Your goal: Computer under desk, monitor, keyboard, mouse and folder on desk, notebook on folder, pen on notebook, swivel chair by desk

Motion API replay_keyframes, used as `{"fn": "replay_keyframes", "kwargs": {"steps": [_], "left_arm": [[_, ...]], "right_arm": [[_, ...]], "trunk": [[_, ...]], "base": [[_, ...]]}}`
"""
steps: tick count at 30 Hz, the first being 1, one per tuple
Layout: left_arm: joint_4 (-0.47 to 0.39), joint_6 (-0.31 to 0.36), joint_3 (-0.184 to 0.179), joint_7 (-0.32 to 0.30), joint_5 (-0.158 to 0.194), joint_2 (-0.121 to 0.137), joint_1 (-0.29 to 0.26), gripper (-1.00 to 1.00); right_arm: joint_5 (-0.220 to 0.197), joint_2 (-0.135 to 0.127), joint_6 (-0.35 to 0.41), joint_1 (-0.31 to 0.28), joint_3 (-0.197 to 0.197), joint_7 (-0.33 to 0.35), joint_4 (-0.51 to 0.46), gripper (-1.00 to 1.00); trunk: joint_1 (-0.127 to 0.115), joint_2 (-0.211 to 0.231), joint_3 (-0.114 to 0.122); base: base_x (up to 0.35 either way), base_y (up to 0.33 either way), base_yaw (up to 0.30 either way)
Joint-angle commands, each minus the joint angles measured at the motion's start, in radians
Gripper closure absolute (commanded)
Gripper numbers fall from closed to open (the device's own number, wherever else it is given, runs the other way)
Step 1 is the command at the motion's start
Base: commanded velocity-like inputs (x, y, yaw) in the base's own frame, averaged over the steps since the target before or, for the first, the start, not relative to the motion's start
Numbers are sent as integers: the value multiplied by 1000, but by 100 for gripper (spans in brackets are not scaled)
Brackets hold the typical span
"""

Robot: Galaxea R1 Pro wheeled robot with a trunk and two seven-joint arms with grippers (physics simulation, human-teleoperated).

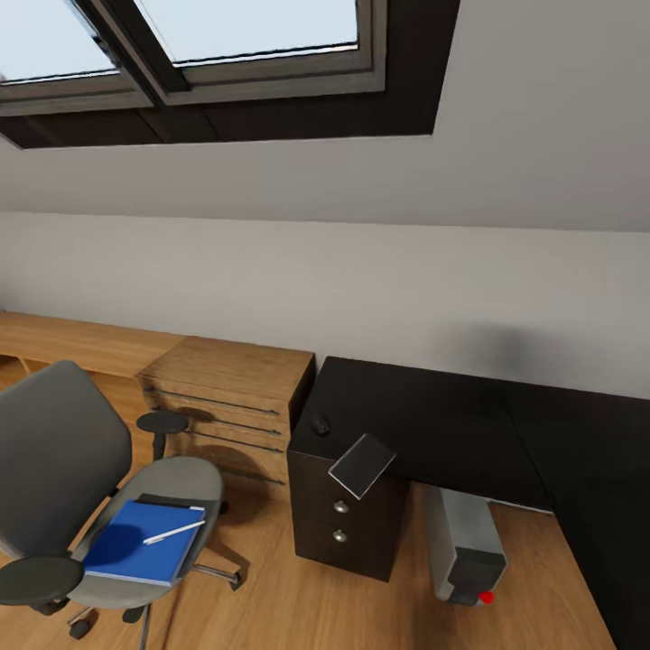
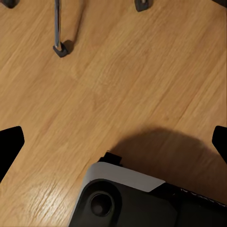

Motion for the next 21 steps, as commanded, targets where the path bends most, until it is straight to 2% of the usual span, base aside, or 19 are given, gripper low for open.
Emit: {"fn": "replay_keyframes", "kwargs": {"steps": [1,11,14,15,17,19,20,21], "left_arm": [[-2,-5,-8,7,10,1,0,-100],[-4,-9,-8,7,11,2,0,-100],[-15,-47,-6,7,12,6,0,-100],[-84,-82,-3,8,11,11,0,-100],[-143,-94,-3,10,11,17,0,-100],[-231,-89,-4,11,11,36,0,-100],[-290,-63,-4,12,12,51,0,-100],[-353,-16,-4,12,14,64,0,-100]], "right_arm": [[-11,0,-4,-1,3,6,1,-100],[-9,0,-5,-1,5,6,2,-100],[-10,-3,-7,-1,5,8,-4,-100],[-12,-9,-8,-1,3,7,-31,-100],[-17,-19,4,-1,-1,5,-97,-100],[-23,-27,36,-1,-8,4,-158,-100],[-37,-37,102,-1,-25,4,-224,-100],[-58,-48,197,-1,-54,3,-291,-100]], "trunk": [[1,-1,-1],[1,-1,-1],[1,-1,-1],[1,-1,-1],[1,-1,-1],[1,-1,-1],[1,-1,-1],[1,-1,-1]], "base": [[294,0,2],[36,0,0],[0,0,0],[0,0,0],[0,0,0],[0,0,0],[0,0,0],[0,0,0]]}}
